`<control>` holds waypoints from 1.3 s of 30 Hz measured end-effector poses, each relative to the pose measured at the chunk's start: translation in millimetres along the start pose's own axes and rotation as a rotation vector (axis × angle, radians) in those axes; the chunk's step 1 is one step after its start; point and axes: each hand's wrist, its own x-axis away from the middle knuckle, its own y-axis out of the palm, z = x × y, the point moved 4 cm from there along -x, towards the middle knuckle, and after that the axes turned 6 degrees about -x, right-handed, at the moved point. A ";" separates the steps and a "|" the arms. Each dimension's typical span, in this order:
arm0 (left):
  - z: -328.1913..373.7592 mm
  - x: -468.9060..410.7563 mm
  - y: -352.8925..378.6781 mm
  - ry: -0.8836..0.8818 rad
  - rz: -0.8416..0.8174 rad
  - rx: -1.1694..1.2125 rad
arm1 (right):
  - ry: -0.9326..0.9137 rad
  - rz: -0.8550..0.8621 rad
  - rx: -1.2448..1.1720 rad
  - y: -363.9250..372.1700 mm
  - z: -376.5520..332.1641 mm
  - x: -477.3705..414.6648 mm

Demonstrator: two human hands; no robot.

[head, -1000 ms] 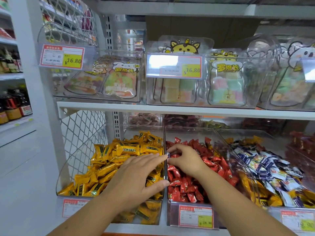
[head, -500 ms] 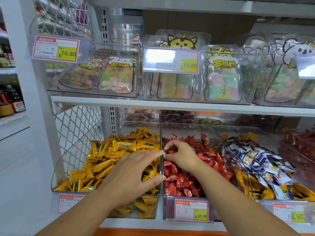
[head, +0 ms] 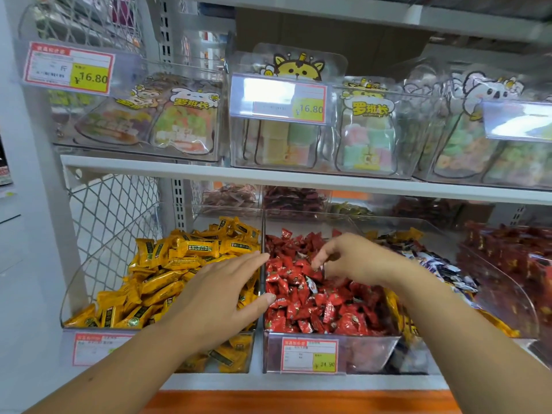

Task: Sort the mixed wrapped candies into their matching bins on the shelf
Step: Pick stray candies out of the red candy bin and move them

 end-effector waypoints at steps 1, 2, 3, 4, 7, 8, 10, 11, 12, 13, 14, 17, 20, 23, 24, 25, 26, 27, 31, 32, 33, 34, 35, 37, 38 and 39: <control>0.1 -0.1 0.9 -0.001 -0.002 0.011 | 0.001 -0.041 0.071 8.7 2.0 -0.8; 0.0 -0.5 1.2 0.000 -0.003 0.015 | -0.007 -0.070 0.156 17.4 3.1 -1.8; -0.1 -0.8 1.0 0.001 -0.002 0.016 | -0.021 -0.080 0.227 25.3 4.6 -4.4; -0.4 -1.0 1.5 0.001 -0.002 0.016 | -0.036 -0.076 0.269 32.1 4.8 -6.0; -1.3 -0.9 4.1 -0.002 0.000 0.022 | -0.061 -0.010 0.263 41.2 7.6 -11.2; -1.8 -1.2 5.0 -0.005 -0.005 0.028 | -0.059 0.017 0.232 40.4 9.6 -12.0; -3.0 -1.4 5.6 -0.014 -0.014 0.045 | -0.064 0.049 0.146 36.0 12.8 -10.0; -3.1 -1.1 4.7 -0.016 -0.013 0.050 | -0.076 0.061 0.111 32.0 14.0 -8.0; -2.6 -1.2 3.8 -0.016 -0.013 0.053 | -0.081 0.076 0.088 26.7 15.4 -5.4; -1.8 -1.0 3.3 -0.015 -0.017 0.060 | -0.079 0.099 0.065 20.9 18.3 -2.9; -1.1 -1.5 3.2 -0.018 -0.024 0.072 | -0.084 0.139 0.041 13.4 21.2 -0.3; -1.4 -4.9 3.9 -0.021 -0.021 0.099 | -0.095 0.388 0.022 -22.5 31.9 9.3; -1.3 -7.8 7.2 -0.019 -0.012 0.113 | 0.012 0.627 0.043 -60.5 58.0 24.7; 0.3 -8.2 8.2 -0.026 0.000 0.129 | 0.194 0.631 0.339 -73.6 80.9 34.6; 1.4 -7.9 7.7 -0.027 0.002 0.133 | 0.187 0.628 0.401 -71.1 77.1 34.0; 2.3 -7.5 7.2 -0.027 0.000 0.138 | 0.138 0.623 0.368 -65.6 64.8 31.3; 2.6 -7.3 7.0 -0.030 -0.006 0.145 | 0.060 0.597 0.297 -57.1 48.2 25.5; 2.5 -7.0 6.7 -0.035 -0.015 0.152 | -0.022 0.551 0.228 -46.0 29.8 16.4; -1.3 -7.5 5.9 -0.034 -0.043 0.193 | -0.100 0.285 0.204 4.0 -7.4 -42.5; -2.1 -7.9 5.8 -0.031 -0.052 0.201 | -0.054 0.242 0.254 13.3 -2.1 -55.8; -2.8 -8.0 5.6 -0.030 -0.057 0.205 | -0.002 0.209 0.306 20.7 6.8 -68.5; -3.2 -8.3 5.7 -0.029 -0.059 0.203 | 0.045 0.178 0.353 25.7 14.7 -76.6; -3.6 -8.6 5.9 -0.028 -0.058 0.196 | 0.076 0.145 0.377 30.0 21.2 -81.6; -5.0 -9.0 6.1 -0.028 -0.055 0.187 | 0.083 0.093 0.386 37.0 27.2 -89.1; -5.7 -9.1 6.3 -0.029 -0.058 0.190 | 0.072 0.078 0.385 39.0 26.8 -91.1; -5.8 -9.2 6.5 -0.030 -0.064 0.196 | 0.059 0.088 0.373 40.1 26.4 -92.5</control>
